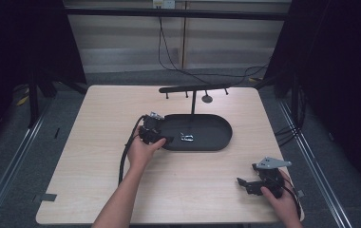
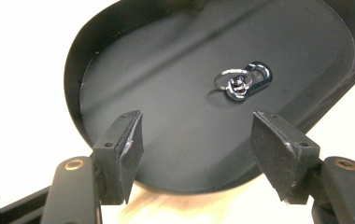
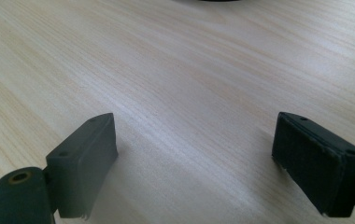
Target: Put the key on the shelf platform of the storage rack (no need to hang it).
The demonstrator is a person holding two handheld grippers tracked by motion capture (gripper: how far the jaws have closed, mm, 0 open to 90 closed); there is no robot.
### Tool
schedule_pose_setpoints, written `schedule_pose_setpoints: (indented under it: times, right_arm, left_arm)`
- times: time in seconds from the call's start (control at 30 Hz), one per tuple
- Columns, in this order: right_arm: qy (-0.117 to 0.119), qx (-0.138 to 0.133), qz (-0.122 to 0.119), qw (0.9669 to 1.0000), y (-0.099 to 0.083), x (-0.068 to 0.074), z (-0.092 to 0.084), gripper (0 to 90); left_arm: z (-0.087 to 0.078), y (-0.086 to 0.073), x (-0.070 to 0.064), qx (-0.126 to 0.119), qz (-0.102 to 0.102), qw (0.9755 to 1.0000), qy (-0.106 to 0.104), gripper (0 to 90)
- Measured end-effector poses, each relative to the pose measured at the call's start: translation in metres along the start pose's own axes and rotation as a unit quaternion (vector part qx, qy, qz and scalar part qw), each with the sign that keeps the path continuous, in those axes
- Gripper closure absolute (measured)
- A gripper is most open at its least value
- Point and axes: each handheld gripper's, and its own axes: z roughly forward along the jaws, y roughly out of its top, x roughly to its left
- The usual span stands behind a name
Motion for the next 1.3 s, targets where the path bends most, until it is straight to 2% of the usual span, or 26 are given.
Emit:
schedule_pose_setpoints:
  times: [0.77,1.3]
  right_arm:
    - [0.000,0.000,-0.001,1.0000,0.000,0.000,0.000,13.5]
    - [0.000,0.000,-0.001,1.0000,0.000,0.000,0.000,13.4]
  left_arm:
    - [-0.031,-0.023,0.021,-0.002,-0.005,0.9999,0.014,33.6]
    - [-0.042,-0.043,0.030,0.001,-0.012,0.9998,0.015,32.7]
